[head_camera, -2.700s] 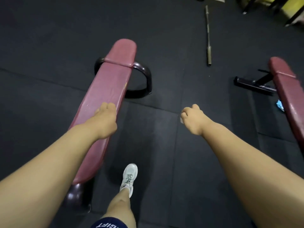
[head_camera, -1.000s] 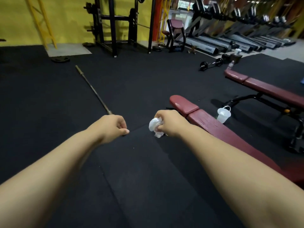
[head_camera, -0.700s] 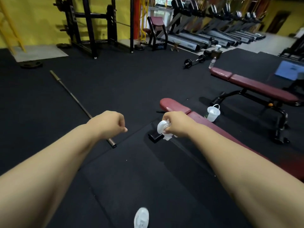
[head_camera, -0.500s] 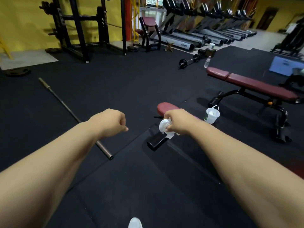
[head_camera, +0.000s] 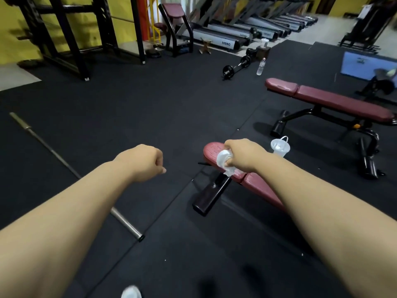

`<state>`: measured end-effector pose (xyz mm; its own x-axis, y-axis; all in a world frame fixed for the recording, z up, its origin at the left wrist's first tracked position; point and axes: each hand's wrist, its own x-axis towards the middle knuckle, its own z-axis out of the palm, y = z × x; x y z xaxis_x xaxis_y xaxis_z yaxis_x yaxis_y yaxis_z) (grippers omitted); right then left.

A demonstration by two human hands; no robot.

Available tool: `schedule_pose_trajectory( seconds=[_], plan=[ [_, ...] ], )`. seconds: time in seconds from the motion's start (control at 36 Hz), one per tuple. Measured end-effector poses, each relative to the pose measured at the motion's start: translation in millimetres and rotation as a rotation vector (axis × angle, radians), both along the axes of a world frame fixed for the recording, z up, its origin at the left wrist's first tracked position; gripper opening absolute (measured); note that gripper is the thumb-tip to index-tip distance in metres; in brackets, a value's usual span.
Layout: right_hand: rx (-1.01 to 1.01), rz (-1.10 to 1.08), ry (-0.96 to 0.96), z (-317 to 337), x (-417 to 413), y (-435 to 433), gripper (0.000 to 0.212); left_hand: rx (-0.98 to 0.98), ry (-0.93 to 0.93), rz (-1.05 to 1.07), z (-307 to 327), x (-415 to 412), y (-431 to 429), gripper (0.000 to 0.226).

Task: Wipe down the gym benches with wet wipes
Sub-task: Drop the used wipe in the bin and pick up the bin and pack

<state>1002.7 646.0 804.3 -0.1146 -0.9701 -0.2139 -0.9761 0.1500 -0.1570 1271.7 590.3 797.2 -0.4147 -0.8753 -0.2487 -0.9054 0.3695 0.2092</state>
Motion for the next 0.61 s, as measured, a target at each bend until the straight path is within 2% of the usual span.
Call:
schedule_pose_trajectory(
  seconds=[0.14,0.31,0.61],
  plan=[
    [-0.041,-0.058,0.069,-19,-6,-69,0.027,0.010,-0.030,-0.091,-14,-2,-85,0.017],
    [-0.072,-0.220,-0.010,-26,-5,-148,0.027,0.008,-0.051,-0.213,-17,-2,-193,0.017],
    [0.016,-0.385,-0.025,-40,-9,-257,0.027,0.042,-0.104,-0.407,-30,-28,-356,0.018]
  ],
)
